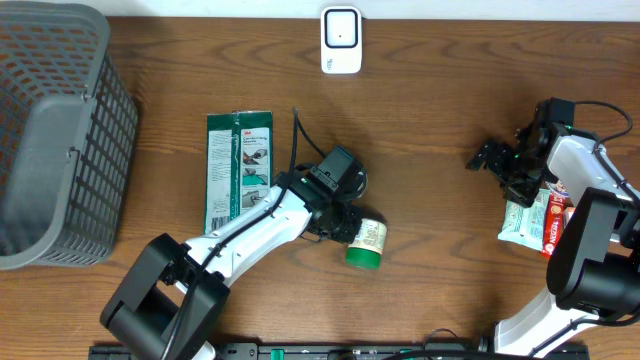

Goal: Scan the item barcode

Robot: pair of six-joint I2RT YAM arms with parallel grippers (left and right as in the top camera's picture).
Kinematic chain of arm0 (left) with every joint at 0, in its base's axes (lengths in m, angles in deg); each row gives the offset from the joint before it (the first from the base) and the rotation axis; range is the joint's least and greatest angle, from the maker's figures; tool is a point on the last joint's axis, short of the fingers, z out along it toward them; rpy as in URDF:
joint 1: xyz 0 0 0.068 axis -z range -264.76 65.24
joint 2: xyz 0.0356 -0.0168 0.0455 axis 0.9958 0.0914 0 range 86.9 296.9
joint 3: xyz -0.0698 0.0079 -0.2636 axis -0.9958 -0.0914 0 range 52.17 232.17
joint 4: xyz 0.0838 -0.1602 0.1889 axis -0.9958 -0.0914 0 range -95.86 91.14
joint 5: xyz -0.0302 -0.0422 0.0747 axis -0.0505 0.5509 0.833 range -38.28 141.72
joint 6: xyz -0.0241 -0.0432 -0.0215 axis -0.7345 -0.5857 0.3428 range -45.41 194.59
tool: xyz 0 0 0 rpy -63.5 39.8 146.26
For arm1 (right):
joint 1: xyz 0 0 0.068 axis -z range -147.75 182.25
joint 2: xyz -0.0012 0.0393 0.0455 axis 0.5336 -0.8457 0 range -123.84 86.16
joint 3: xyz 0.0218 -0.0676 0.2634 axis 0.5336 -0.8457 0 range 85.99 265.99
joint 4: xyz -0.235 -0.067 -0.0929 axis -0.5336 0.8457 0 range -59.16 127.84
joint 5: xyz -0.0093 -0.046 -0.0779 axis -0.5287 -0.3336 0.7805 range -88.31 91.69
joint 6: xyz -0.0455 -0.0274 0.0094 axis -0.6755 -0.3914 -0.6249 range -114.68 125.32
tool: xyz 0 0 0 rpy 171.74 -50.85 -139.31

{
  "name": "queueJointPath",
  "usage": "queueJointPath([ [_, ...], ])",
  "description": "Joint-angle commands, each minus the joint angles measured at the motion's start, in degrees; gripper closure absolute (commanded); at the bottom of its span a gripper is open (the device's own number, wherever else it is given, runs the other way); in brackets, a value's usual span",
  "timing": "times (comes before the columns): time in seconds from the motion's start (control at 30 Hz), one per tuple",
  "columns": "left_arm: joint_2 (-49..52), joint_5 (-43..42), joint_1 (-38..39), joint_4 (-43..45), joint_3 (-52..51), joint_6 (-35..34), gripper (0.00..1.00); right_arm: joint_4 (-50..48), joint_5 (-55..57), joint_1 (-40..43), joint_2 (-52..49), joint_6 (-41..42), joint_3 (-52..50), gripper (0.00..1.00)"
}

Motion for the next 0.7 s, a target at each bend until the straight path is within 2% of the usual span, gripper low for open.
queueJointPath([
  [0.0, 0.79, -0.81, 0.07, 0.07, -0.46, -0.98, 0.93, 0.11, 0.5, 0.02, 1.42, -0.76, 0.94, 0.01],
  [0.33, 5.6, -1.29, 0.07, 0.52, -0.55, -3.28, 0.93, 0.11, 0.5, 0.02, 1.42, -0.74, 0.94, 0.01],
  [0.67, 2.8, -2.82, 0.07, 0.79, 0.76, -3.23, 0.93, 0.11, 0.5, 0.02, 1.42, -0.74, 0.94, 0.01],
])
